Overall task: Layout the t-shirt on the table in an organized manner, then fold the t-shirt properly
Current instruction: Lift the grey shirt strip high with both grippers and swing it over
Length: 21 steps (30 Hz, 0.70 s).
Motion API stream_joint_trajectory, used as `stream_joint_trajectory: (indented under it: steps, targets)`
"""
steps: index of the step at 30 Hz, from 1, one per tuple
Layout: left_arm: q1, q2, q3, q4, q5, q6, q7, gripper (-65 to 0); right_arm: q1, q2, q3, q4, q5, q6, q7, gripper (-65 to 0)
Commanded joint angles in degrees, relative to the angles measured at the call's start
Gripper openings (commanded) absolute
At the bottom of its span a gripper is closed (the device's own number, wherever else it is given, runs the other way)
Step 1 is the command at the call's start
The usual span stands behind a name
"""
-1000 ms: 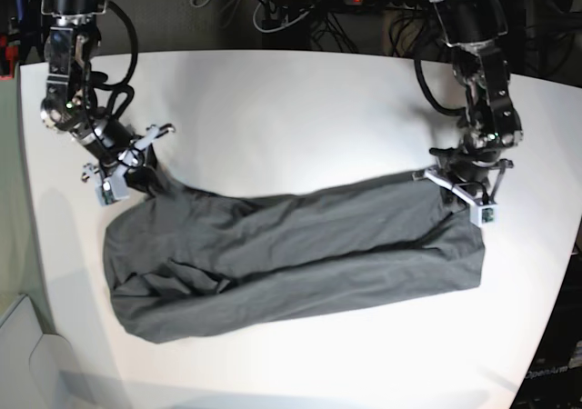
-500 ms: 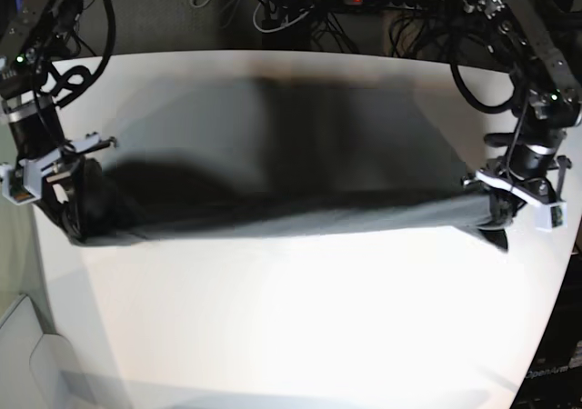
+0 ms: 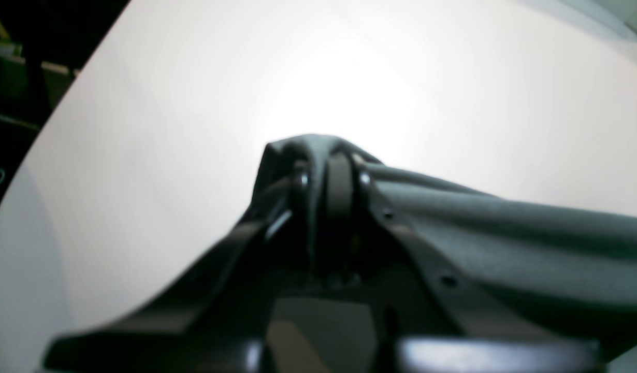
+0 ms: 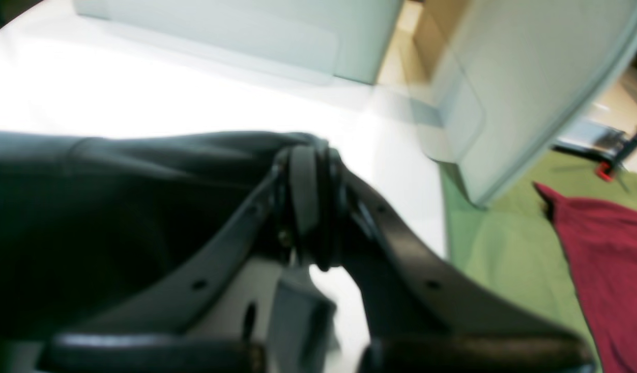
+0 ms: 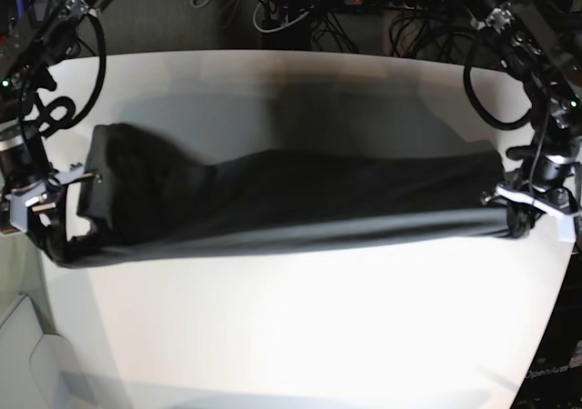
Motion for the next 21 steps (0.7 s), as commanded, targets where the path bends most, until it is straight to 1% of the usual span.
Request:
stream_joint_trajectory:
  steps: [1,4,7,9,12,15,19,21]
  targets:
    - [-1.0,-0.8,-0.3,0.8,1.1,0.8,-1.6,-64.8,1.6,1.4,1.0,1.0,0.4,-1.6,2.0,-65.0]
    - [-3.8,-0.7,0.0,0.3,1.1,0.8,-1.8,-64.8,4.0,2.1,0.5,0.2,0.3,-1.6,1.6,-65.0]
    - [-7.8,-1.1,3.0,-3.2,1.1,0.9,-2.0,-64.8,9.1,2.1,0.3,-0.7,0.1,-1.6,-0.3,-65.0]
    - [-11.6,-2.9,4.9,-5.9,1.1,1.2,-2.0,-64.8,13.7,2.3,0.3,-1.7,-2.5,-1.6,-2.2,-65.0]
    - [-16.7,-4.0,8.4,-9.7,1.1,1.2,-2.0,-64.8,21.3,2.5,-1.3,-5.1,-7.5,-1.6,-3.7,-65.0]
    - [-22.8,-4.1,10.3,-13.1,1.1,1.2,-2.1,-64.8,28.7,3.4,-2.9,-10.2,-11.1,-1.6,-3.8,-65.0]
    - [-29.9,-4.2,10.9,-18.4,1.2,1.2,-2.3,-64.8,36.2,4.6,-4.6,-15.6,-15.3,-1.6,-3.7,-65.0]
    - [-34.2,-4.3,10.9,-23.4,1.2,1.2,-4.0,-64.9,40.6,5.0,-6.1,-20.1,-16.7,-1.6,-3.3,-65.0]
